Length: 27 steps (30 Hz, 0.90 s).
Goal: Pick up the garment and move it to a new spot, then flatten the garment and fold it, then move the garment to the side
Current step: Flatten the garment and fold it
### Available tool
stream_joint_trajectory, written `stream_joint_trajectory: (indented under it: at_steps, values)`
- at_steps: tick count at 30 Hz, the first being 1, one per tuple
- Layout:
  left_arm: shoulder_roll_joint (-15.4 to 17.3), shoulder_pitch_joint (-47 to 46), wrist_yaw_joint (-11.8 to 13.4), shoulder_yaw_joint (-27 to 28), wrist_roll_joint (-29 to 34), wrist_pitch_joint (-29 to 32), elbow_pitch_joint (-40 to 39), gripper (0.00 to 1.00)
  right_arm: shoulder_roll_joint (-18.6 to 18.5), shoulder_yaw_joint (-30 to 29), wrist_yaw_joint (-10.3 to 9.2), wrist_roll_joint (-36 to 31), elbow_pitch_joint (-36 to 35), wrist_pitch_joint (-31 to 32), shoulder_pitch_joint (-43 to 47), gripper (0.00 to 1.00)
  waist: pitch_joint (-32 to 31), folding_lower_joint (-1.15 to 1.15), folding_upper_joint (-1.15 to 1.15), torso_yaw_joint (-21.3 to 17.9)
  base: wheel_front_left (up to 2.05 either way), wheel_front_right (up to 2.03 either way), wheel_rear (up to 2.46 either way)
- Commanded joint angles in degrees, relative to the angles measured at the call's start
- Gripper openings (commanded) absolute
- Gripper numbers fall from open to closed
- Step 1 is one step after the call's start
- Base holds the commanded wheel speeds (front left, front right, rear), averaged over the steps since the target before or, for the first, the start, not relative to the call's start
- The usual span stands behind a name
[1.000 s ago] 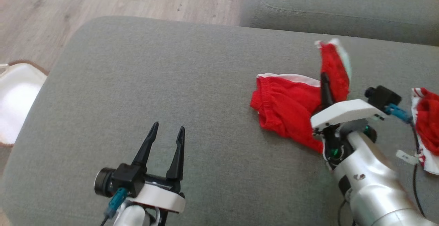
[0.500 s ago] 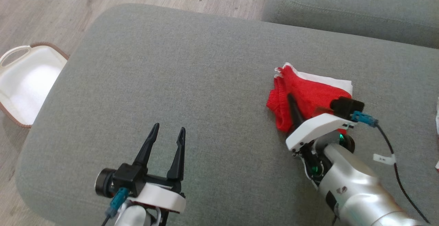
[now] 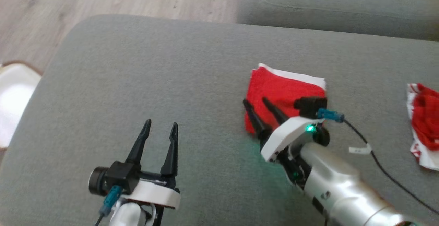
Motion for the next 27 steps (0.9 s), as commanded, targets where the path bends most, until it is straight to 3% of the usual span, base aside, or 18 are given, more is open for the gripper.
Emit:
stream_joint_trajectory:
  at_steps: [1, 4, 7, 11, 16, 22, 27]
  values:
    - [0.24, -2.59, -0.01, 2.20, 0.40, -0.46, -2.30, 1.00, 0.62, -0.87, -0.05, -1.66, -0.58, -1.10, -3.17, 1.00, -0.81, 0.00, 0.00, -2.19, 0.00, 0.00, 0.00]
    - [0.24, -2.40, 0.00, 3.05, 0.59, -0.46, -3.08, 1.00, 0.45, -7.23, -0.05, -7.66, 0.17, -1.20, -4.97, 1.00, -1.31, 0.00, 0.00, -4.74, 0.00, 0.00, 0.00]
    - [0.24, -2.46, 0.08, 4.09, 0.44, -0.46, -4.40, 1.00, -1.98, -18.79, -0.05, -19.68, -2.72, -1.22, -3.39, 1.00, -1.83, 0.00, 0.00, -7.67, 0.00, 0.00, 0.00]
    - [0.24, -2.29, 0.33, 4.98, 0.14, -0.46, -5.67, 1.00, -3.28, -31.60, -0.05, -32.45, -8.79, -1.22, 2.41, 1.00, -2.54, 0.00, 0.00, -10.16, 0.00, 0.00, 0.00]
    - [0.24, -1.57, 0.47, 5.65, -0.10, -0.46, -6.65, 1.00, -1.46, -44.21, -0.05, -45.95, -18.67, -1.23, 12.15, 1.00, -3.29, 0.00, 0.00, -12.51, 0.00, 0.00, 0.00]
    - [0.24, 0.30, 1.47, 6.74, -0.73, -0.46, -6.29, 1.00, 0.48, -51.16, -0.05, -53.64, -28.30, -1.23, 22.08, 1.00, -3.55, 0.00, 0.00, -14.57, 0.00, 0.00, 0.00]
    - [0.24, 1.25, 1.60, 6.62, -1.00, -0.46, -6.48, 1.00, 0.59, -51.50, -0.05, -52.18, -31.37, -1.23, 25.51, 1.00, -3.32, 0.00, 0.00, -14.85, 0.00, 0.00, 0.00]
